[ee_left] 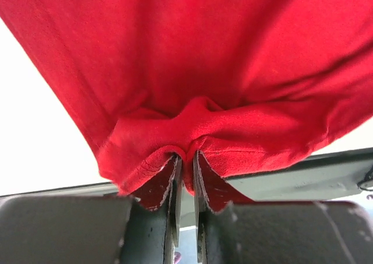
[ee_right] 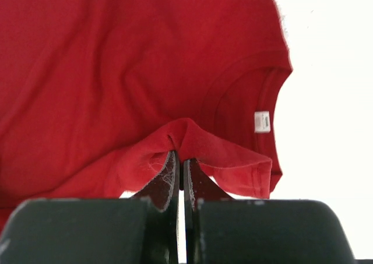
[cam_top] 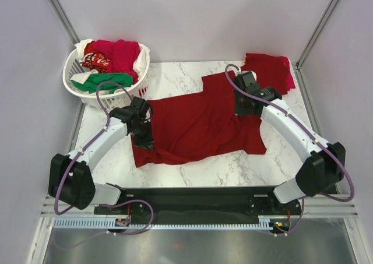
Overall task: Fold and stack the t-shirts
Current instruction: Fold the tshirt
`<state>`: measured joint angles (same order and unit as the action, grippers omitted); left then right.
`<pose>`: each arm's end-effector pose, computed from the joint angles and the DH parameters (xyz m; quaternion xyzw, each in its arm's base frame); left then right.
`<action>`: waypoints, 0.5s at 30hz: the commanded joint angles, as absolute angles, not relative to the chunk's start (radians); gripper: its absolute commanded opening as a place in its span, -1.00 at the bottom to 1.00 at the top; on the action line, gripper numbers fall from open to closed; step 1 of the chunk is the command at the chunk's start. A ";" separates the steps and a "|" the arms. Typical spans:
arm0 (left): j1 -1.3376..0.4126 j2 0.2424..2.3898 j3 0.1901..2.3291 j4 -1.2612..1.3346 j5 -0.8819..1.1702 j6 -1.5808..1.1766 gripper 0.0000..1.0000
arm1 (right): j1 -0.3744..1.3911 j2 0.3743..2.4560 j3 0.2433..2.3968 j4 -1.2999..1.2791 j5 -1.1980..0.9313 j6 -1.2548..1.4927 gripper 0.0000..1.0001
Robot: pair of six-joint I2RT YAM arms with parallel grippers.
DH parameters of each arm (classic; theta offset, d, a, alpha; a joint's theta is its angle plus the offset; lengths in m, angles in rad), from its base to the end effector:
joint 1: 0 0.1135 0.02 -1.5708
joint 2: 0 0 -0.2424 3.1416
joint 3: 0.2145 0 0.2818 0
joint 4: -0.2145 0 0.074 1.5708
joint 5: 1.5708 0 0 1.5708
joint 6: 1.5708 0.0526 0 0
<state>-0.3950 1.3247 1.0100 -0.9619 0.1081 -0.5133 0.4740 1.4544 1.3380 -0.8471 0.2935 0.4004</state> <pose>0.2544 -0.1122 0.1995 -0.0505 0.9865 -0.1122 0.1081 0.3124 0.1431 0.2797 0.0090 0.9450 -0.0012 0.3270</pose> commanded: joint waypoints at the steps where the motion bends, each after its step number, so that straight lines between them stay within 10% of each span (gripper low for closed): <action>1: -0.344 1.368 1.061 -0.925 0.149 -0.405 -0.65 | 0.404 1.526 1.457 -0.792 0.244 0.360 -1.00; 15: -0.190 1.568 1.083 -0.873 0.113 -0.322 -0.61 | 0.367 1.848 1.624 -0.775 0.295 0.362 -0.98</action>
<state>-0.2165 1.5349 1.0374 -0.9138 0.1070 -0.3832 0.3698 1.8046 1.5932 -0.7929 0.2707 0.3756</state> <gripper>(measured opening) 0.180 0.021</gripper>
